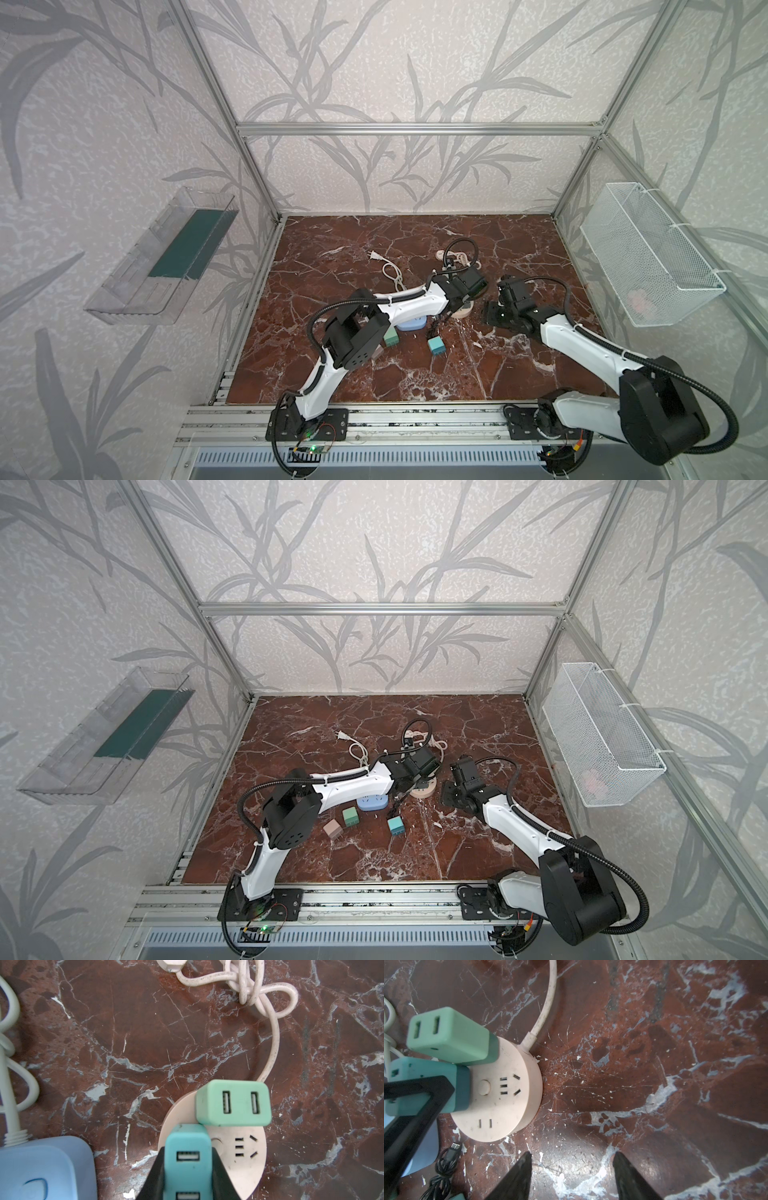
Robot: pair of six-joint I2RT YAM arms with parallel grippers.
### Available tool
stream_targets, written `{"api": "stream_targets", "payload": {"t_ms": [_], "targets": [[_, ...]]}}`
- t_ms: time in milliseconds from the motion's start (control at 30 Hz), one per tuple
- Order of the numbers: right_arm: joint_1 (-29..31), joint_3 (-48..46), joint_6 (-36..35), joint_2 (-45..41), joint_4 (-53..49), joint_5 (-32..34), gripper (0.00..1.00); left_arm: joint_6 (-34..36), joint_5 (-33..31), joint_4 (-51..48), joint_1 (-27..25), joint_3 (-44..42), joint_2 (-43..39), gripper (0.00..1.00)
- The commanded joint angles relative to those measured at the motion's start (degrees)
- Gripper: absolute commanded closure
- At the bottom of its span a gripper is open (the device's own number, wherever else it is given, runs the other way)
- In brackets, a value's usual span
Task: Insert the plug
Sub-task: 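Lower the teal adapter with the left gripper into the pink strip beside the green adapter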
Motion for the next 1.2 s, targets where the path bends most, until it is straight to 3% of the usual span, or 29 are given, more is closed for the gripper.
{"api": "stream_targets", "payload": {"t_ms": [0, 367, 633, 1167], "targets": [[-0.42, 0.44, 0.17, -1.21, -0.58, 0.82, 0.37, 0.88, 0.58, -13.9, 0.58, -1.74, 5.09, 1.0], [-0.61, 0.31, 0.26, -1.91, -0.5, 0.68, 0.37, 1.14, -1.71, -20.64, -0.85, 3.55, 8.52, 1.0], [-0.77, -0.36, 0.35, -2.66, -0.52, 0.51, 0.37, 0.73, 3.25, -20.0, -0.68, 3.32, 11.51, 1.0], [-0.9, 0.43, 0.26, -3.2, -1.55, 0.37, 0.37, 1.16, 6.37, -18.41, -0.59, 2.36, 12.68, 1.0]]}}
